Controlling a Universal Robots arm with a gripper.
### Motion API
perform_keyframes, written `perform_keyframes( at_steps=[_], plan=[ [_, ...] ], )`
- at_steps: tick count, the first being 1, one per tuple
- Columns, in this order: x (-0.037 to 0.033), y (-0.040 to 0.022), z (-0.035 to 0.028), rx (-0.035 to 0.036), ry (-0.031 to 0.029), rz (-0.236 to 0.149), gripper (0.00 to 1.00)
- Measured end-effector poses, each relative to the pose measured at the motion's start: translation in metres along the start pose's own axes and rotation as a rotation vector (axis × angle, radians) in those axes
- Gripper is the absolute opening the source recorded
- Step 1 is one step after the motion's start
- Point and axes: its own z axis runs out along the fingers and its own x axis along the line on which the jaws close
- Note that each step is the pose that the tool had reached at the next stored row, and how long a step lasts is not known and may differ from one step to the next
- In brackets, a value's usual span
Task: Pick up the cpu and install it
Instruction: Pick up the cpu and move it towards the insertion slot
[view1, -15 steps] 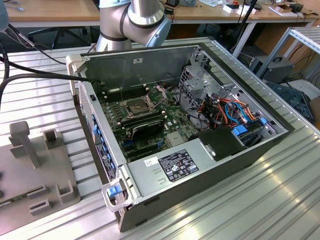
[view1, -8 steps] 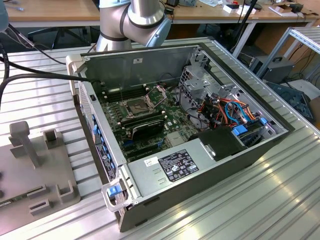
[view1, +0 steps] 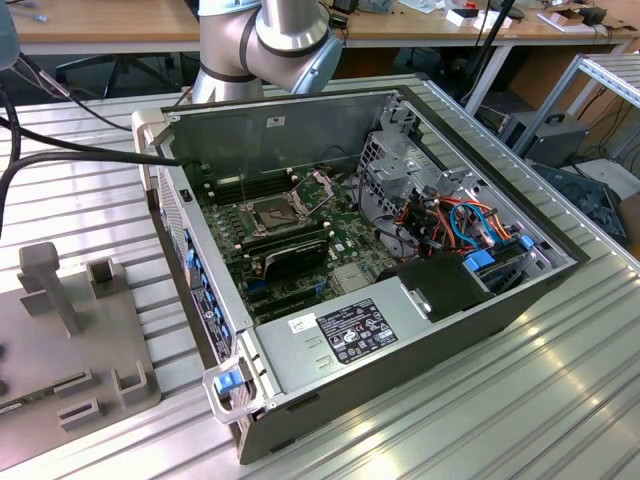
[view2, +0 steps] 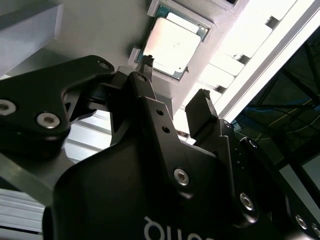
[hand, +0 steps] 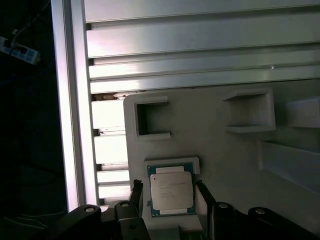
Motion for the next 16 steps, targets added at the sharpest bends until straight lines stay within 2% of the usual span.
perform_keyframes(
  at_steps=[1,2,3,4,5,16],
  plan=[
    [0.0,0.0,0.0008,0.0001,0.0001,0.0,0.54],
    [-0.0002,-0.0001,0.0065,0.0,0.0001,0.0,0.54],
    [-0.0003,-0.0003,0.0088,0.0001,0.0001,0.0,0.54],
    [-0.0005,-0.0046,0.0088,0.0,0.0001,0.0,0.54],
    [-0.0005,-0.0053,0.0088,0.0,0.0001,0.0,0.54],
    [-0.0005,-0.0054,0.01,0.0,0.0,0.0,0.54]
  ],
)
